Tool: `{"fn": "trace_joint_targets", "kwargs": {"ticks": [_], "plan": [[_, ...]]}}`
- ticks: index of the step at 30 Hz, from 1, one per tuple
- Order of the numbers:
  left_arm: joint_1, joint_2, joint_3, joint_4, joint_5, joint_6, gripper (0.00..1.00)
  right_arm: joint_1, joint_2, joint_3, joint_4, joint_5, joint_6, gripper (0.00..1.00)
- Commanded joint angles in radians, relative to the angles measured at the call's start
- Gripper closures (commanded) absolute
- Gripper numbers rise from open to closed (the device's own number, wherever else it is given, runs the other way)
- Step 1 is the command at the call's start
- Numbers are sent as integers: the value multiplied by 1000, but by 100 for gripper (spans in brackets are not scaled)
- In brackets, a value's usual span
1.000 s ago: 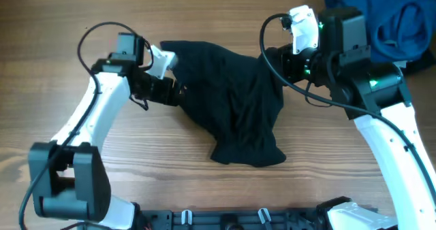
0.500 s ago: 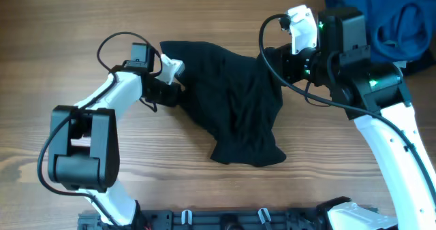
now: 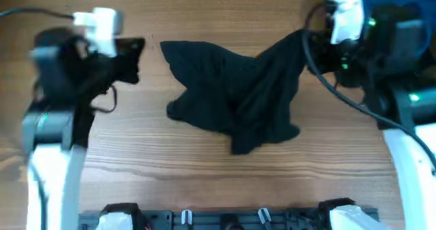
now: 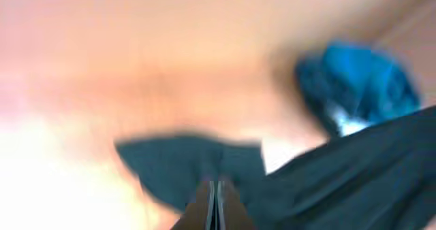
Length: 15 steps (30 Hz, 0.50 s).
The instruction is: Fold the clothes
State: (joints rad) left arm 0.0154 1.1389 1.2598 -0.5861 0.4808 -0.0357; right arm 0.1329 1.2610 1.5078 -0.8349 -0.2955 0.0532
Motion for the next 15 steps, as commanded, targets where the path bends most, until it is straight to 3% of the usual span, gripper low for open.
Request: {"fn": "trace_joint_targets", "kwargs": {"ticks": [1, 5, 9, 12, 15], "plan": [[20, -183, -3, 13, -113, -85, 96, -42, -64, 32, 23, -17, 29, 94], [19, -187, -3, -190, -130, -85, 96, -47, -59, 31, -11, -43, 36, 94], [6, 32, -3, -342, 34, -27, 71, -47, -47, 31, -24, -50, 36, 94], [-67, 258, -3, -373, 47, 37, 43, -47, -38, 31, -40, -50, 25, 94], [-158, 489, -3, -369, 48, 108, 33, -47, -29, 31, -48, -50, 22, 92]]}}
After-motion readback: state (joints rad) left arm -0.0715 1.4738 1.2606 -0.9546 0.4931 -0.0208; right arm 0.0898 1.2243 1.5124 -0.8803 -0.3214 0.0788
